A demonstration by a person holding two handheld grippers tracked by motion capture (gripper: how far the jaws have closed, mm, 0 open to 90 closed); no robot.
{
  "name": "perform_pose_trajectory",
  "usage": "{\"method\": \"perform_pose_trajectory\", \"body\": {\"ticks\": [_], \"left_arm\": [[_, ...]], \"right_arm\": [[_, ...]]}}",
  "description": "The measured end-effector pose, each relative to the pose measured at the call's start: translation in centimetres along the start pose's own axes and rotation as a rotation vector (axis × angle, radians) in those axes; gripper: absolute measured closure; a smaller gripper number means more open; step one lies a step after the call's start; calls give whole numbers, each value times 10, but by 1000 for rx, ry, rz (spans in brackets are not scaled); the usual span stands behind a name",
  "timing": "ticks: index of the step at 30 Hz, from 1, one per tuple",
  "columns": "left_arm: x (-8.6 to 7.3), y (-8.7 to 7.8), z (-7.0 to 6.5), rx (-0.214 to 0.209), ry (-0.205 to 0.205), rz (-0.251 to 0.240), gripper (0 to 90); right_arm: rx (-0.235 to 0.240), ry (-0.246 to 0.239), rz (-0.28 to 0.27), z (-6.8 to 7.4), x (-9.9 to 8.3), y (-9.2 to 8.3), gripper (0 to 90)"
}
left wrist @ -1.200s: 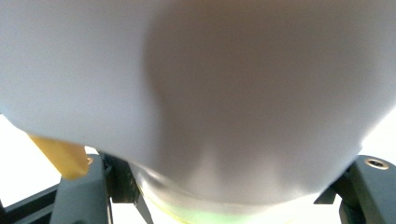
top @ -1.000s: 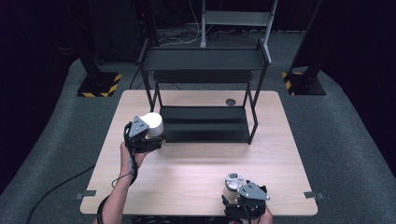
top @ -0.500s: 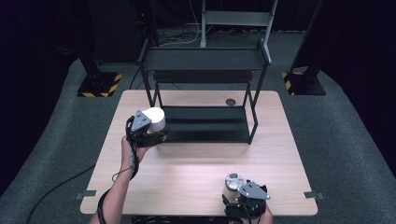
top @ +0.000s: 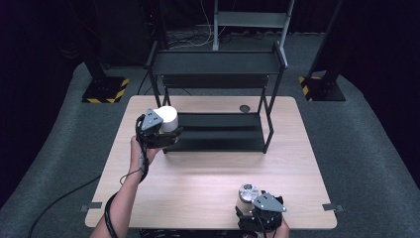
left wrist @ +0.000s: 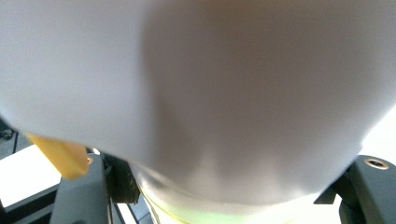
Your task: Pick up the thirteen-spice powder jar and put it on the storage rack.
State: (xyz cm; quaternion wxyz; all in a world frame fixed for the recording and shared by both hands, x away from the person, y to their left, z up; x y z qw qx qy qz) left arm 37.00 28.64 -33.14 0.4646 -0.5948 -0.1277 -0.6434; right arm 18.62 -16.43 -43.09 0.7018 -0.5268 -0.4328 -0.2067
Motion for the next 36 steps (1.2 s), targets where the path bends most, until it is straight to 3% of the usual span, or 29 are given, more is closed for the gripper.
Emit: {"method": "perform_pose_trajectory", "body": {"ticks": [36], "left_arm": [[28, 14, 20, -6, 15, 1, 304]], "right_arm": [[-11, 2, 1, -1, -2, -1, 0]]}}
Point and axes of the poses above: each handheld gripper's, and its own axes: y roughly forward along the jaws, x roughly out of its top, z roughly to its left, the point moved 3 cm from there along y, roughly forward along the jaws, and after that the axes turned 10 degrees about y, right-handed, at the moved point
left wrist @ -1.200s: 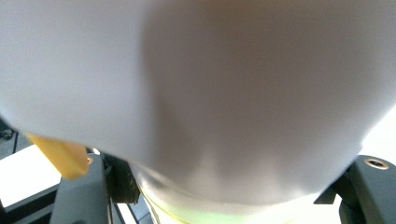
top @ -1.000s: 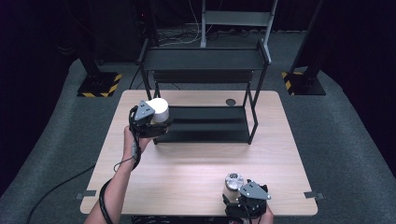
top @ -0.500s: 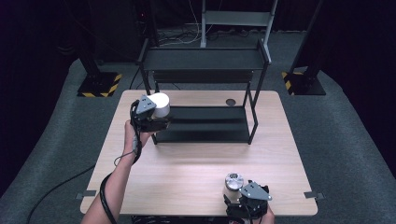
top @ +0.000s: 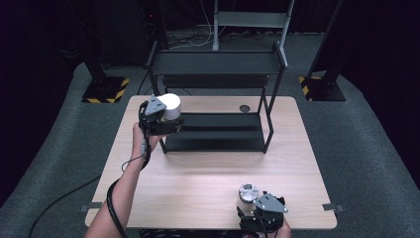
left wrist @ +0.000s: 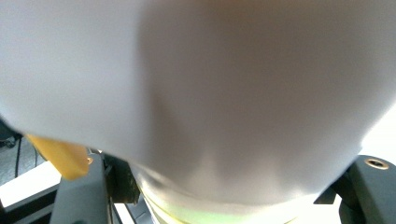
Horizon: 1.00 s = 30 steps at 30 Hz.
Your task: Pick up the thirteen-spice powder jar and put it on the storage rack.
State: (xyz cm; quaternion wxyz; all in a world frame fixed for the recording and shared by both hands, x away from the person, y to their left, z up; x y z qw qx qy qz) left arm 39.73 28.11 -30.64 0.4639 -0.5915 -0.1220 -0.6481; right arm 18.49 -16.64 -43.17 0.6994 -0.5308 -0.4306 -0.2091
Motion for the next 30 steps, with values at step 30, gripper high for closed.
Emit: {"method": "perform_pose_trajectory", "body": {"ticks": [30], "left_arm": [[28, -6, 19, -15, 8, -15, 304]], "right_arm": [[-1, 1, 1, -1, 0, 0, 0]]}}
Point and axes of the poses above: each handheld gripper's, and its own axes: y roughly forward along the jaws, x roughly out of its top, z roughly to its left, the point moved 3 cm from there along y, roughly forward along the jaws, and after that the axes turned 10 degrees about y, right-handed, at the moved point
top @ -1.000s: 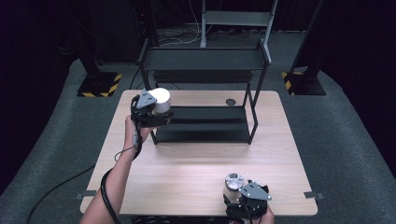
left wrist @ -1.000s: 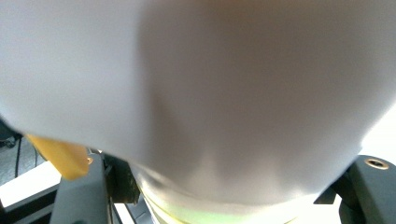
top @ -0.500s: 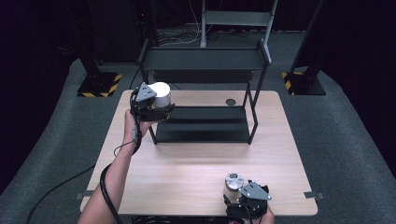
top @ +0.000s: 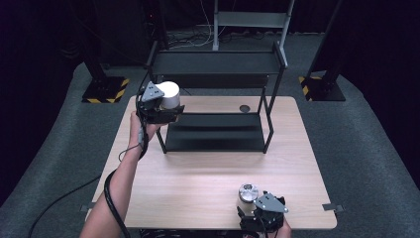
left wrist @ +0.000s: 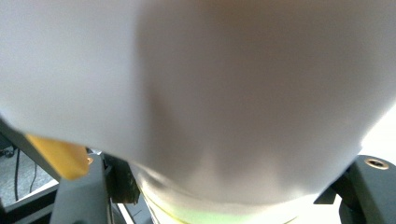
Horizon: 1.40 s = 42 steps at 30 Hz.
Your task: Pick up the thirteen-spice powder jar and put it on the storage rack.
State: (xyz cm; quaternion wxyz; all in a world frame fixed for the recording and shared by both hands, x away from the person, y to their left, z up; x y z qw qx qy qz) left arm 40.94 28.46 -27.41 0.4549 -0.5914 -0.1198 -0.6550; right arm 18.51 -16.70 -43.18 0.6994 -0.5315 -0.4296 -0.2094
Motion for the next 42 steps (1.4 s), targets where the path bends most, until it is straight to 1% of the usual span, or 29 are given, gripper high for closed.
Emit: {"method": "perform_pose_trajectory", "body": {"ticks": [7, 12, 16, 25, 30, 42], "left_arm": [[8, -2, 3, 1, 16, -8, 304], [14, -5, 5, 2, 16, -16, 304], [18, -6, 5, 3, 29, -19, 304], [24, -5, 8, -9, 31, -22, 304], [28, -7, 12, -13, 23, -31, 304], [41, -11, 17, -17, 37, -32, 304]], "right_arm": [[-1, -1, -1, 0, 0, 0, 0], [0, 0, -1, 0, 0, 0, 0], [1, -2, -1, 0, 0, 0, 0], [0, -1, -2, 0, 0, -1, 0], [2, -3, -1, 0, 0, 0, 0], [4, -4, 2, 0, 0, 0, 0]]}}
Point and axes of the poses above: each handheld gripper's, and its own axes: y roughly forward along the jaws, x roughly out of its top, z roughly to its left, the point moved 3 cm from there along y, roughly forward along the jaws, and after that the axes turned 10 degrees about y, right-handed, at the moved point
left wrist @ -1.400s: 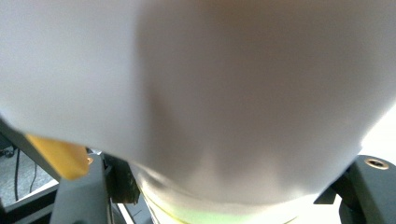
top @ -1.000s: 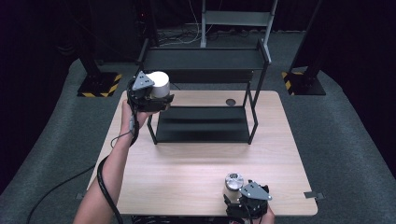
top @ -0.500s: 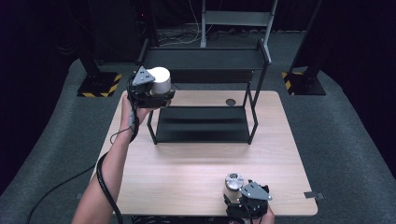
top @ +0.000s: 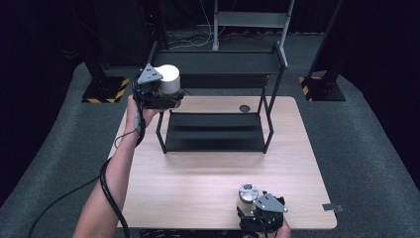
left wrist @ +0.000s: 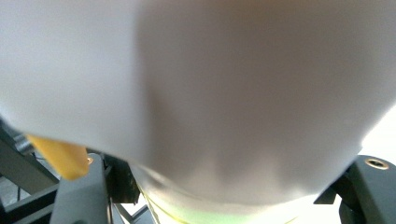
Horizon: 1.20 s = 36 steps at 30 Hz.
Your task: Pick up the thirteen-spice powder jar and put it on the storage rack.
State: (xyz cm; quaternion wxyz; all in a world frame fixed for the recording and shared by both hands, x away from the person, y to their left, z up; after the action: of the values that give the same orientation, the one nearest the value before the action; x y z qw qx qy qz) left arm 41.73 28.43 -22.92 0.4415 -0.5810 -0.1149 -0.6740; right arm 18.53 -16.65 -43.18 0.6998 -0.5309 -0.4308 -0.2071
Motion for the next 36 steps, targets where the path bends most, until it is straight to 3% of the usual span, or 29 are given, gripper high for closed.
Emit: {"method": "perform_pose_trajectory", "body": {"ticks": [7, 36], "left_arm": [[6, -2, 7, -27, -15, -13, 303], [35, -9, 23, -46, -6, -37, 304]], "right_arm": [[0, 1, 1, 0, 0, 0, 0], [13, -3, 8, 0, 2, 1, 0]]}}
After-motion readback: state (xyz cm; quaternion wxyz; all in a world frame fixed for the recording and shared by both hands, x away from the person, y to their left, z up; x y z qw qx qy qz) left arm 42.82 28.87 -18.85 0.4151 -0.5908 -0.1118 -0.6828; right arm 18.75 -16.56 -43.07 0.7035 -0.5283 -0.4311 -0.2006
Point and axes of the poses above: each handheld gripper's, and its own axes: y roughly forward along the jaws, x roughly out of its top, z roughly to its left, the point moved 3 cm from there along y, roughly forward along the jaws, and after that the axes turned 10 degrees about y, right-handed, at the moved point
